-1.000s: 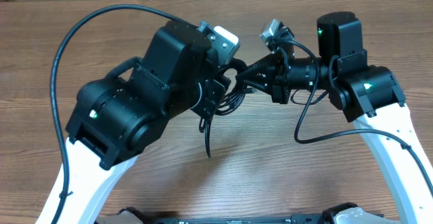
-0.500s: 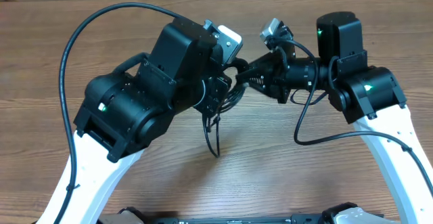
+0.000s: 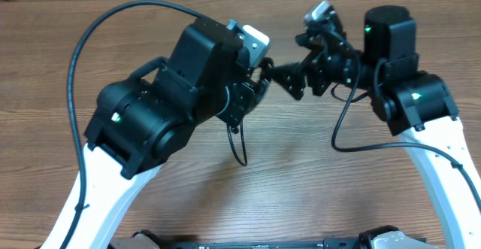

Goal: Untangle cables

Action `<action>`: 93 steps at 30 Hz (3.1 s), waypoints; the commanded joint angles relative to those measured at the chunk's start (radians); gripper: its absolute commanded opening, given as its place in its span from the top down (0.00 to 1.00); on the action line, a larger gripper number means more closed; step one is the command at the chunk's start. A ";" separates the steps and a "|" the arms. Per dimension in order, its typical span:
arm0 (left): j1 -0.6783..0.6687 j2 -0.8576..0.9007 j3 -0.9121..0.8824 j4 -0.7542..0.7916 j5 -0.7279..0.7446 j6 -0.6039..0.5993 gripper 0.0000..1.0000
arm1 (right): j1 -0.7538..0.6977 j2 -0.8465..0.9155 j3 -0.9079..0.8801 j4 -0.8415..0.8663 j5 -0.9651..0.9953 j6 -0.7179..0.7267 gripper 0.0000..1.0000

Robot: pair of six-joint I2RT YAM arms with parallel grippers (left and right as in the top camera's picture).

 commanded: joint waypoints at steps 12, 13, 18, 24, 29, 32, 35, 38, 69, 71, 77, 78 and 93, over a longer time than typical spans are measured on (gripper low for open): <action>-0.006 -0.217 0.005 0.121 -0.192 -0.420 0.96 | -0.112 -0.021 0.040 0.114 -0.277 0.321 0.00; -0.006 -0.204 0.005 0.109 -0.212 -0.486 0.96 | -0.112 -0.021 0.040 0.154 -0.311 0.385 0.00; -0.006 -0.154 0.005 0.093 -0.235 -0.639 0.96 | -0.111 -0.021 0.040 0.226 -0.406 0.482 0.00; 0.041 -0.121 0.005 0.134 -0.240 -0.782 0.96 | -0.109 -0.021 0.039 0.209 -0.450 0.481 0.00; 0.192 -0.120 0.005 0.165 -0.065 -0.874 0.96 | -0.109 -0.021 0.039 0.204 -0.433 0.481 0.00; 0.313 -0.112 0.005 0.183 0.146 -0.851 0.96 | -0.109 -0.021 0.038 0.202 -0.428 0.482 0.00; 0.383 -0.094 0.004 0.212 0.309 -0.777 0.96 | -0.095 -0.021 0.038 0.204 -0.402 0.482 0.00; 0.379 -0.068 0.004 0.268 0.415 -0.631 0.95 | -0.058 -0.020 0.038 0.195 -0.331 0.472 0.00; 0.388 0.026 0.005 0.018 0.983 0.541 0.96 | -0.055 0.051 0.038 0.206 -0.258 0.232 0.05; 0.388 0.022 0.005 0.020 0.993 0.548 0.96 | -0.058 0.051 0.038 0.193 -0.264 0.199 0.05; 0.388 -0.003 0.006 0.029 1.081 0.562 0.96 | -0.058 0.052 0.038 0.062 -0.267 -0.078 0.13; 0.388 -0.009 0.006 0.032 1.083 0.562 0.96 | -0.058 0.052 0.038 0.050 -0.268 -0.115 0.17; 0.388 -0.047 0.006 0.051 1.066 0.535 0.96 | -0.055 0.052 0.038 0.081 -0.501 -0.235 0.39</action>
